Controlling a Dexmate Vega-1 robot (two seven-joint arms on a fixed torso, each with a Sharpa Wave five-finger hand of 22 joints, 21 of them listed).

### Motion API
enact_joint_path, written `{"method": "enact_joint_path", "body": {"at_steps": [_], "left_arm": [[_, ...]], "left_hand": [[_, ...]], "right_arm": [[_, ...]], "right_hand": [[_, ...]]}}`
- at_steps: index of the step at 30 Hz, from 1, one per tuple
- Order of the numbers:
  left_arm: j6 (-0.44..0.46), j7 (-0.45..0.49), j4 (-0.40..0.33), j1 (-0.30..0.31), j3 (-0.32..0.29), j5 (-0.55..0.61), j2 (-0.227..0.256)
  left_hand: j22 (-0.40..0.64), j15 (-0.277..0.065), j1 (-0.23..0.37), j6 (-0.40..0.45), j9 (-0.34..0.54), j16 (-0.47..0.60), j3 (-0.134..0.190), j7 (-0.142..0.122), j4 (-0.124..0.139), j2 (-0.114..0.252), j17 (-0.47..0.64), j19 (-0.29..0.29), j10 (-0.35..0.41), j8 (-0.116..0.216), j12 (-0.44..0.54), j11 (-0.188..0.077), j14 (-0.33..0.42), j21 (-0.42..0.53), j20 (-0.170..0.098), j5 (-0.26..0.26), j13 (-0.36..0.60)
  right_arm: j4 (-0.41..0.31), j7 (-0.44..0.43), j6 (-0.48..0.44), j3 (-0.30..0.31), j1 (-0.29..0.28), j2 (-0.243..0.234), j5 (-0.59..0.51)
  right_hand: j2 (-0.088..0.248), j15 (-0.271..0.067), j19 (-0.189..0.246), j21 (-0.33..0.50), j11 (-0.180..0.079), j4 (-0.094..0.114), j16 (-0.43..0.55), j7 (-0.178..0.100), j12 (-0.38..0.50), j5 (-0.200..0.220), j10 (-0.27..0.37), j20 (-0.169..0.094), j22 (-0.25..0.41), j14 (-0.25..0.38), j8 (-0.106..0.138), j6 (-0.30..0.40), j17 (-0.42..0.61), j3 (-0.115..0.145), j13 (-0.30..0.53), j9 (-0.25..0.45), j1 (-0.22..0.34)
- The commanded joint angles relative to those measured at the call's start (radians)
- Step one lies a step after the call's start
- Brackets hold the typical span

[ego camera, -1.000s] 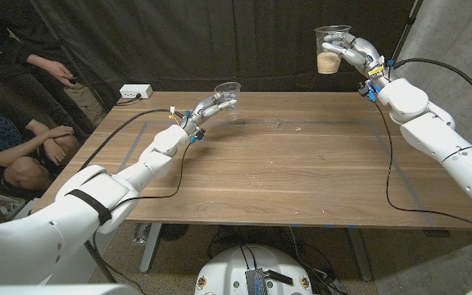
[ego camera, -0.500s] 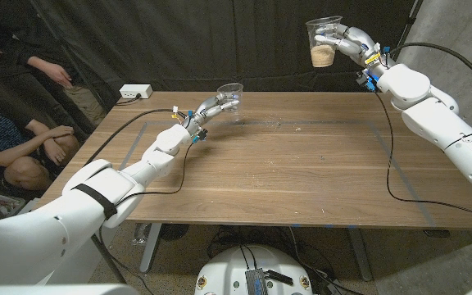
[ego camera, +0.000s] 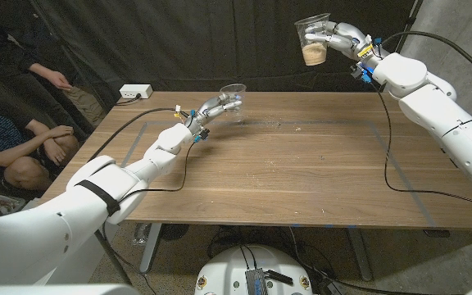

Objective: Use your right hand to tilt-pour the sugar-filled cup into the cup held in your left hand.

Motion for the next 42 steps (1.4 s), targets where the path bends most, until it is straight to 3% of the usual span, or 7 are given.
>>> {"method": "enact_joint_path", "body": {"at_steps": [1, 22, 42], "left_arm": [[0.001, -0.023, 0.022, -0.026, 0.02, 0.015, -0.011], [-0.037, -0.048, -0.023, -0.002, 0.015, 0.004, 0.005], [0.009, -0.033, -0.224, 0.088, -0.007, 0.004, 0.081]], "left_hand": [[0.002, -0.117, 0.005, 0.009, -0.001, -0.004, -0.005, -0.004, 0.0, 0.008, 0.005, 0.002, 0.011, 0.006, 0.011, 0.001, 0.013, 0.004, -0.003, -0.008, 0.003], [0.003, -0.118, 0.01, 0.013, -0.002, -0.01, -0.008, -0.005, 0.0, 0.015, 0.011, 0.002, 0.014, 0.009, 0.015, -0.001, 0.019, 0.006, -0.006, -0.017, 0.001], [0.003, -0.12, 0.012, 0.015, -0.003, -0.015, -0.012, -0.006, 0.001, 0.02, 0.016, 0.003, 0.017, 0.012, 0.02, -0.003, 0.026, 0.009, -0.008, -0.024, 0.001]], "right_arm": [[0.025, 0.069, -0.006, -0.041, 0.062, 0.024, -0.005], [0.043, 0.178, -0.039, -0.107, 0.132, 0.046, -0.024], [0.063, 0.295, -0.071, -0.198, 0.208, 0.072, -0.096]], "right_hand": [[0.005, -0.167, 0.004, 0.001, -0.003, 0.003, -0.006, 0.004, 0.001, -0.002, 0.006, -0.052, 0.0, 0.011, 0.003, 0.009, 0.006, 0.008, 0.005, 0.005, 0.003], [0.007, -0.168, 0.001, -0.001, -0.003, 0.006, -0.01, 0.003, -0.001, -0.004, 0.007, -0.049, -0.001, 0.013, -0.001, 0.011, 0.007, 0.01, 0.007, 0.005, -0.002], [0.009, -0.168, 0.001, -0.003, -0.004, 0.005, -0.014, 0.003, -0.005, -0.005, 0.005, -0.049, -0.002, 0.014, -0.005, 0.015, 0.009, 0.012, 0.007, 0.006, -0.003]]}}
